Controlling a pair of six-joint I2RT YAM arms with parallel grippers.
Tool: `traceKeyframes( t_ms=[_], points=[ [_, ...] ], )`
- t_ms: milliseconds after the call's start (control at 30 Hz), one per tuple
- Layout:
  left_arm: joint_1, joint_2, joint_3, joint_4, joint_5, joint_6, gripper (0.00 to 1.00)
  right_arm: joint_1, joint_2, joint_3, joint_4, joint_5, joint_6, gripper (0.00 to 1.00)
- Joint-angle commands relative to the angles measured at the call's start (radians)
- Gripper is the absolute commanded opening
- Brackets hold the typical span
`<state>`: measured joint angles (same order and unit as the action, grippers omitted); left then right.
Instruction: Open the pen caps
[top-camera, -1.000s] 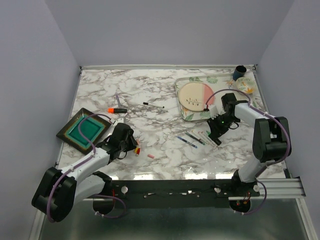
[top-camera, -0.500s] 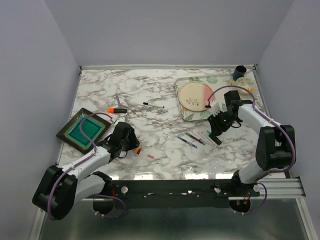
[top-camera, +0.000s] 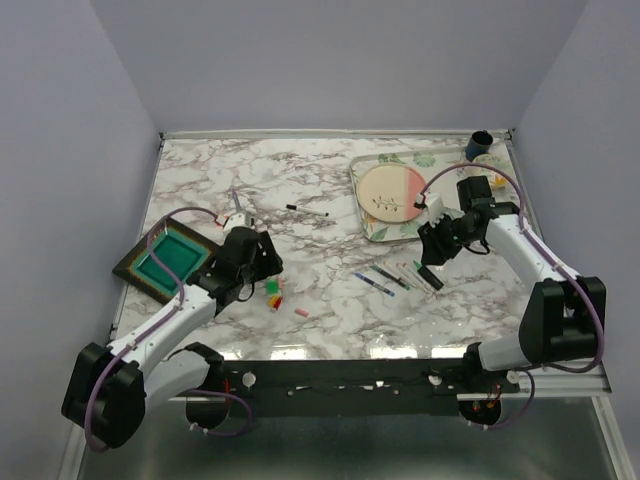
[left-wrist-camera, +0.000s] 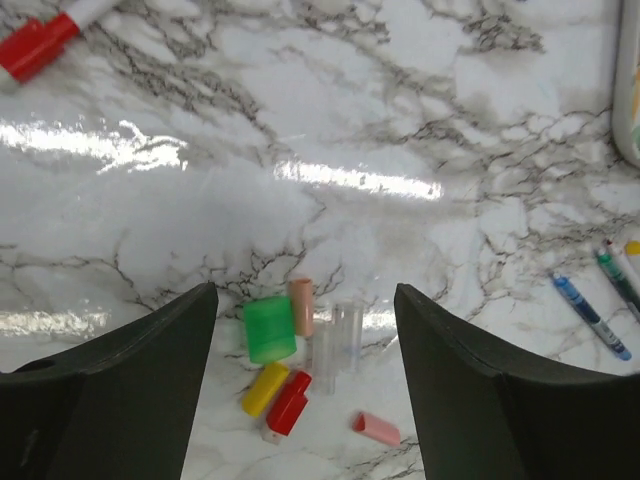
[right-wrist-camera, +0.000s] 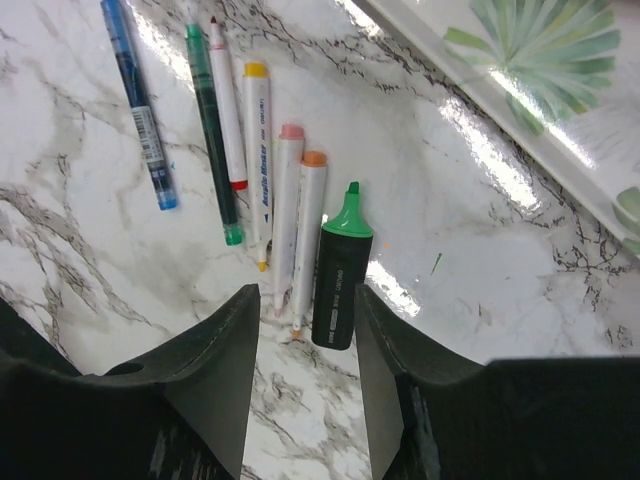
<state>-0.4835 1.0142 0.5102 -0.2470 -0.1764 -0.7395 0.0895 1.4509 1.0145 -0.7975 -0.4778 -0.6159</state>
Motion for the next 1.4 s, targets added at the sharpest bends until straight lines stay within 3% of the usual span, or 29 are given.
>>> traceKeyframes(
  t_ms=[0,333,567,767,900,1067,1367],
  points=[
    [0.02,0.044,0.128,-0.02,-0.078,0.064,0.83,-0.007,-0.058,0.001,0.015,-0.091,-0.036,0.5],
    [0.042,0.335,0.384,-0.017,-0.029,0.054,0.93,-0.007,-0.158,-0.019,0.035,-0.146,-0.045,0.5],
    [0.068,0.481,0.533,-0.109,-0.089,0.081,0.93,-0.007,-0.169,-0.019,0.027,-0.166,-0.053,0.5],
    [0.124,0.555,0.55,-0.129,-0.127,0.235,0.84,-0.007,-0.179,-0.021,0.021,-0.182,-0.058,0.5],
    [0.174,0.613,0.554,-0.153,-0.142,0.321,0.68,-0.007,-0.179,-0.021,0.018,-0.185,-0.061,0.5],
    [0.197,0.688,0.588,-0.187,-0.189,0.345,0.56,-0.007,-0.179,-0.02,0.017,-0.189,-0.062,0.5],
    [0.246,0.748,0.623,-0.199,-0.173,0.356,0.52,-0.007,-0.175,-0.022,0.011,-0.197,-0.065,0.5]
  ],
)
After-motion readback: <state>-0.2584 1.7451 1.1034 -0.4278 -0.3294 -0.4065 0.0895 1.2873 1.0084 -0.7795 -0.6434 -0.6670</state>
